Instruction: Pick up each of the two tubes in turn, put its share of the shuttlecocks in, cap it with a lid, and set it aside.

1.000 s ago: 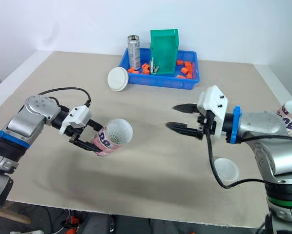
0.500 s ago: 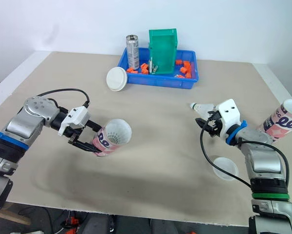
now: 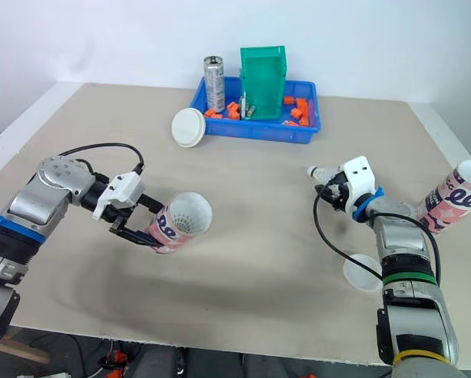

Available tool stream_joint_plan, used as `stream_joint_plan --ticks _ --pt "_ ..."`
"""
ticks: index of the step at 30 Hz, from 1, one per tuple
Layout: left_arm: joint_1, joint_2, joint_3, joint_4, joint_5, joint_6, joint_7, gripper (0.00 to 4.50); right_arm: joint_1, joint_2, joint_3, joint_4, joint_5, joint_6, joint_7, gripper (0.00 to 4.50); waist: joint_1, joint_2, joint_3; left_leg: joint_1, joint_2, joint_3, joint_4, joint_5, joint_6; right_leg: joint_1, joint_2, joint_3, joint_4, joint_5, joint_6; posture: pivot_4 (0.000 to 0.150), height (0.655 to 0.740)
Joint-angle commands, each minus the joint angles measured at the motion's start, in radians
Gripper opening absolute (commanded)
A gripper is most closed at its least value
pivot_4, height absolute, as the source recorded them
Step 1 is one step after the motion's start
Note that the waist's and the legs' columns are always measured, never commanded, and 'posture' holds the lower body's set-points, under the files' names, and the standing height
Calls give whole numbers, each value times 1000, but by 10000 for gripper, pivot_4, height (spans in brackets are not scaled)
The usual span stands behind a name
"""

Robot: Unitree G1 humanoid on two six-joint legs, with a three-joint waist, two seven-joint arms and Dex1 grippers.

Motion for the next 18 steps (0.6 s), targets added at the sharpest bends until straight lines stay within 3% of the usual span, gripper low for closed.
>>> stream_joint_plan --ticks 1,3,7,14,18 --pt "-3 14 42 -34 -12 9 1 30819 -36 -9 -27 7 5 -49 4 10651 0 0 0 0 0 0 0 0 0 0 0 0 0 0 0 1500 7362" --pt "-1 14 44 -38 -12 13 1 30819 -26 -16 -34 -22 13 -50 12 474 0 0 0 0 0 0 0 0 0 0 0 0 0 1 -2 1500 7362" --pt "1 13 47 -42 -12 18 1 30819 13 -37 -41 -159 38 -30 53 474 0 0 0 0 0 0 0 0 0 0 0 0 0 2 -3 1500 7362" --pt "0 10 46 -42 -13 21 1 30819 173 -243 6 -936 260 134 392 474 2 7 4 -1 0 -1 -1 0 0 -1 0 0 0 1 -2 1500 7362" --pt "-3 -1 46 -35 -10 18 1 30819 131 -336 53 -1120 323 179 505 474 1 6 4 0 1 -3 -1 0 0 1 1 -2 0 -3 2 1500 7362"
